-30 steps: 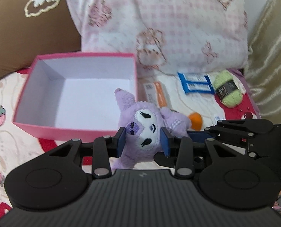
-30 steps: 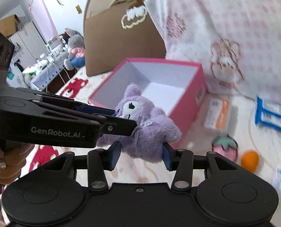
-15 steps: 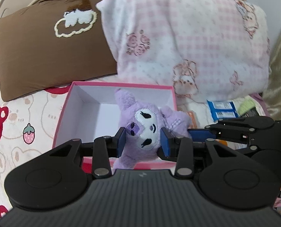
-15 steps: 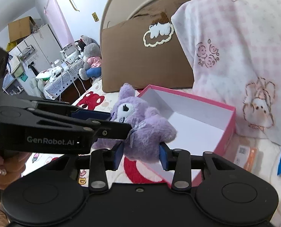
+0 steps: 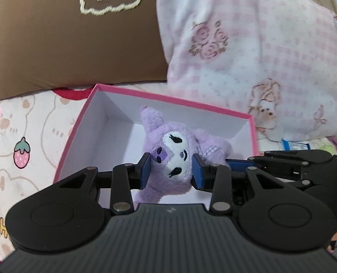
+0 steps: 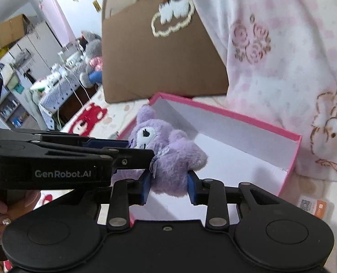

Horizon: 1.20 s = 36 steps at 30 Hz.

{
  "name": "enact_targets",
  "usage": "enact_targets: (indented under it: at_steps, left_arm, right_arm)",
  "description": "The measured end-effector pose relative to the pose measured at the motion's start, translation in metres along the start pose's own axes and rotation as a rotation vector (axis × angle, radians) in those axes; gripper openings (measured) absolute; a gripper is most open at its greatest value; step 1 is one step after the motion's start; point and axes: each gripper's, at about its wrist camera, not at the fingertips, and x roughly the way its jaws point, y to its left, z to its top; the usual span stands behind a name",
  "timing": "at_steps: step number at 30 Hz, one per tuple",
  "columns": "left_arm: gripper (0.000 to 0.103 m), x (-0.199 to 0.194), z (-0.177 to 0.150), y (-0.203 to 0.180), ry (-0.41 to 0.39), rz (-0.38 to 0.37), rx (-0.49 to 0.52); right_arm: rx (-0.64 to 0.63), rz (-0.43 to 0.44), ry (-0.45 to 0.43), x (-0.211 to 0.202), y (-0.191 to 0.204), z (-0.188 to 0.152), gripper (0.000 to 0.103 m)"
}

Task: Organize objects
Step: 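Lift the plush doll with the left gripper and carry it into the pink box, then open the left gripper to release the doll inside the pink box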

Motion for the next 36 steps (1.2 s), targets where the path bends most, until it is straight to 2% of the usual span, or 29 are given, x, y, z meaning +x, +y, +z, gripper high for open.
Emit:
enact_targets:
  at_steps: [7,15,20,28,30,36]
  left_arm:
    - [0.037,0.05,0.006,0.022,0.027,-0.019,-0.074]
    - [0.037,0.097,0.01,0.052,0.11,-0.029,-0.226]
    - [0.037,0.114,0.01,0.065,0.141,-0.017,-0.252]
    - [0.034,0.132,0.015,0.077,0.162,-0.007,-0.266]
    - [0.03,0.138,0.015,0.077,0.175,-0.01,-0.26]
    - [0.03,0.142,0.015,0.074,0.156,-0.008,-0.252]
  right_arm:
    - [-0.049,-0.098,0.062,0.041,-0.003,0.013,0.036]
    - [-0.039,-0.116,0.2,0.087,-0.015,0.029,0.036]
    - [-0.055,-0.149,0.291,0.112,-0.012,0.036,0.036]
    - [-0.058,-0.198,0.294,0.132,-0.008,0.038,0.034]
    - [-0.043,-0.207,0.297,0.135,-0.01,0.036,0.032]
    - [0.018,-0.223,0.271,0.14,-0.023,0.039,0.03]
